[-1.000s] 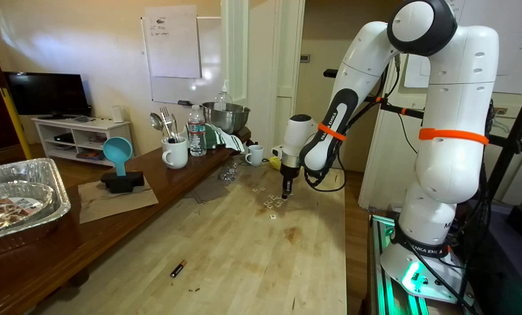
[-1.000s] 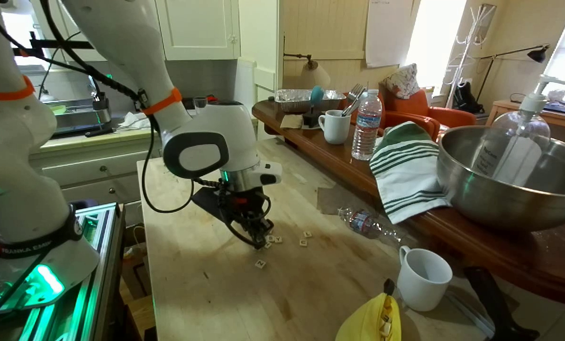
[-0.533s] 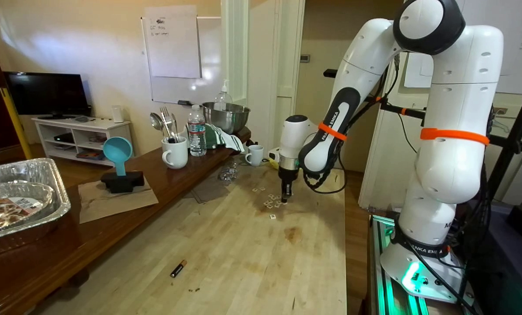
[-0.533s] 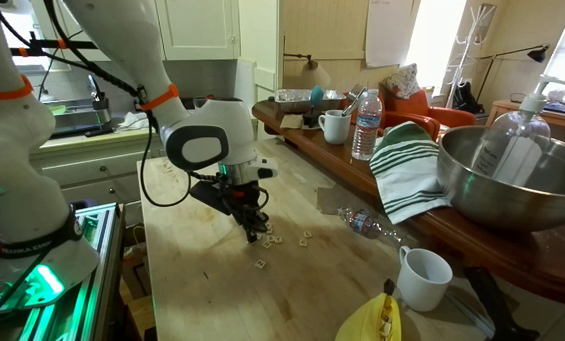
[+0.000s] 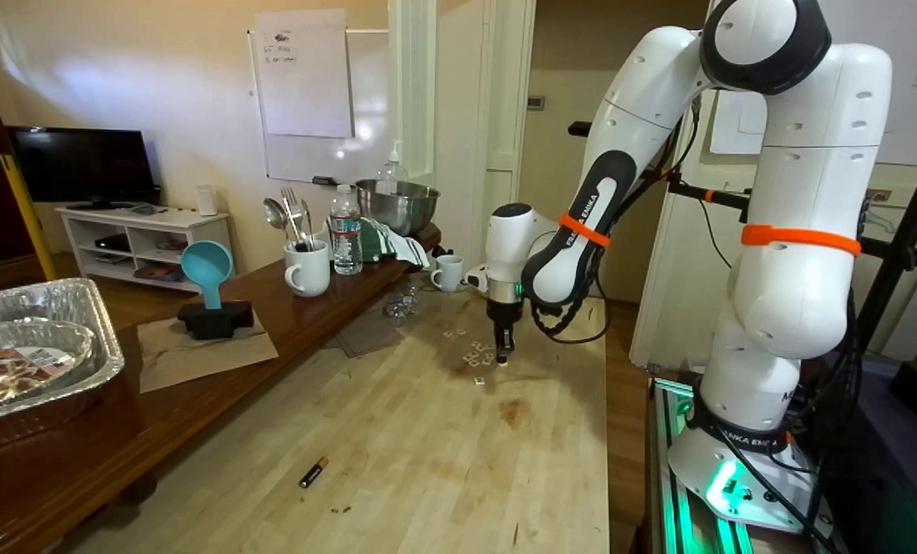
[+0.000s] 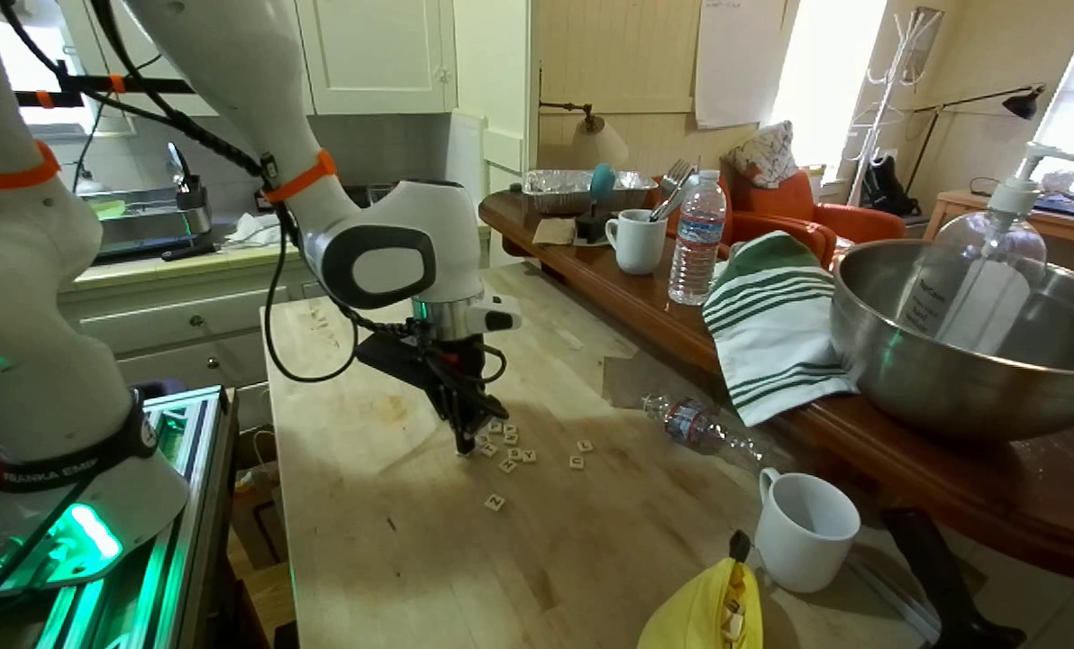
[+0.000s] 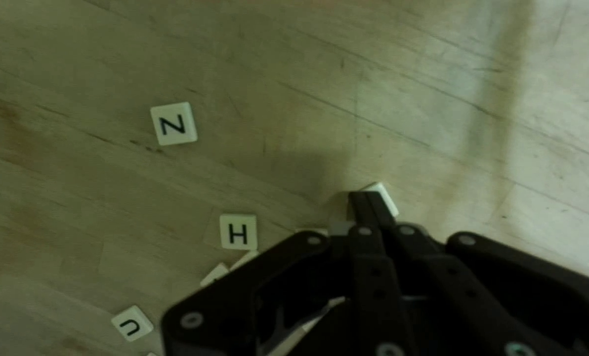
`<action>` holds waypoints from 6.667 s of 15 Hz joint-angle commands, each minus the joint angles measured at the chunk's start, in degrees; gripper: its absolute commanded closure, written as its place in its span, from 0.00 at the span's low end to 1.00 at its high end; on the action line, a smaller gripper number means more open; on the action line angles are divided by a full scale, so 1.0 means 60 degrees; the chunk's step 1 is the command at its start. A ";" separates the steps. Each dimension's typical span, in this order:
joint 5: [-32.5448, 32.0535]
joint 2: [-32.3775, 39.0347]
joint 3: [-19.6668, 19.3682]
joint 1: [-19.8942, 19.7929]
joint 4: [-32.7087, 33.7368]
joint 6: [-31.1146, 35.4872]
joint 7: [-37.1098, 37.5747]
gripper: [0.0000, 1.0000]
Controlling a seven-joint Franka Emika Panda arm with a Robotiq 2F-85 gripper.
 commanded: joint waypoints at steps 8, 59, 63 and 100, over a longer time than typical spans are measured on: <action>0.0568 0.0542 0.0347 0.0505 0.0178 -0.0181 0.1644 1.00; 0.2861 0.0194 0.0759 0.0986 0.0616 -0.0440 0.3437 1.00; 0.2229 0.0052 0.0562 0.0974 0.0583 -0.0357 0.3592 1.00; -0.2533 0.0690 -0.0689 0.0240 0.0227 0.1065 0.2273 1.00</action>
